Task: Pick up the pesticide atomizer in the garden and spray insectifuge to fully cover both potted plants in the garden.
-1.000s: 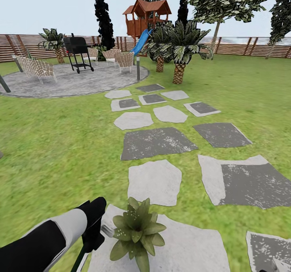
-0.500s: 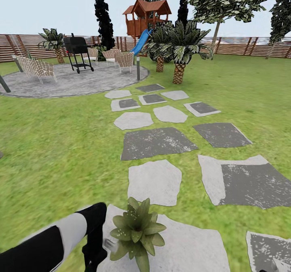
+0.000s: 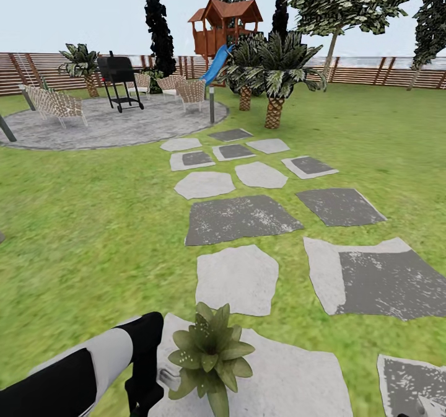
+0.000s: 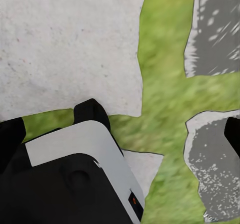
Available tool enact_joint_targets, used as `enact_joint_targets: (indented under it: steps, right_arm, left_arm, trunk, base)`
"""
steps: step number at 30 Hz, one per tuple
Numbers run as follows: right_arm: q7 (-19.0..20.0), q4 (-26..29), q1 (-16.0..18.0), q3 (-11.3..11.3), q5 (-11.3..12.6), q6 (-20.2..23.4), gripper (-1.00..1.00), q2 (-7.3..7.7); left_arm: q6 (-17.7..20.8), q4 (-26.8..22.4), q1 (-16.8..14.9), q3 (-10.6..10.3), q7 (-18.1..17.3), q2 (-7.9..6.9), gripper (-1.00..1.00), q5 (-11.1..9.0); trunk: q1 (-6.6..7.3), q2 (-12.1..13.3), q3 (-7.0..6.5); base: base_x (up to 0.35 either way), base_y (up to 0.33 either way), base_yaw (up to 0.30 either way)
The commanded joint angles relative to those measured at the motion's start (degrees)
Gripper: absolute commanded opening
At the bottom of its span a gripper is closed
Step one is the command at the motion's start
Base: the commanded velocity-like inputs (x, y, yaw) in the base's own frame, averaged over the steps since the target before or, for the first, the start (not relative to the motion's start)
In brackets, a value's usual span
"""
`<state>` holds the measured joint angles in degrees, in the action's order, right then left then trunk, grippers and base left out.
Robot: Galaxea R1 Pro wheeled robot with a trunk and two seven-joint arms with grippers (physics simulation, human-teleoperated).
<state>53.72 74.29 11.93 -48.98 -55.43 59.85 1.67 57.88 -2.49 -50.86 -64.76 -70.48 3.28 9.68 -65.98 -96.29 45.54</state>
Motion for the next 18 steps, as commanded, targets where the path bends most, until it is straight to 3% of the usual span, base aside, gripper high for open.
enact_joint_targets:
  steps: [1,11,14,18]
  right_arm:
    - [0.6,0.1,0.1,-0.1,-0.5,0.1,1.00,0.00]
    - [0.6,0.0,0.0,-0.1,-0.5,0.1,1.00,0.00]
    - [0.6,0.0,0.1,-0.1,-0.5,0.1,1.00,0.00]
    - [0.6,0.0,0.1,-0.1,-0.5,0.1,1.00,0.00]
  left_arm:
    - [0.4,-0.1,0.0,0.2,-0.5,0.03,-1.00,0.6]
    - [0.3,-0.8,-0.2,0.6,0.0,0.06,-1.00,0.5]
    - [0.3,-3.2,-0.4,2.8,0.9,0.06,-1.00,0.5]
    - [0.3,-5.2,-0.8,6.3,4.7,0.06,-1.00,0.5]
  trunk:
    - [0.00,0.0,0.05]
    - [0.00,0.0,0.05]
    - [0.00,0.0,0.05]
    - [0.00,0.0,0.05]
  base:
    - [0.000,0.000,0.000]
    - [0.000,0.000,0.000]
    - [0.000,0.000,0.000]
    - [0.000,0.000,0.000]
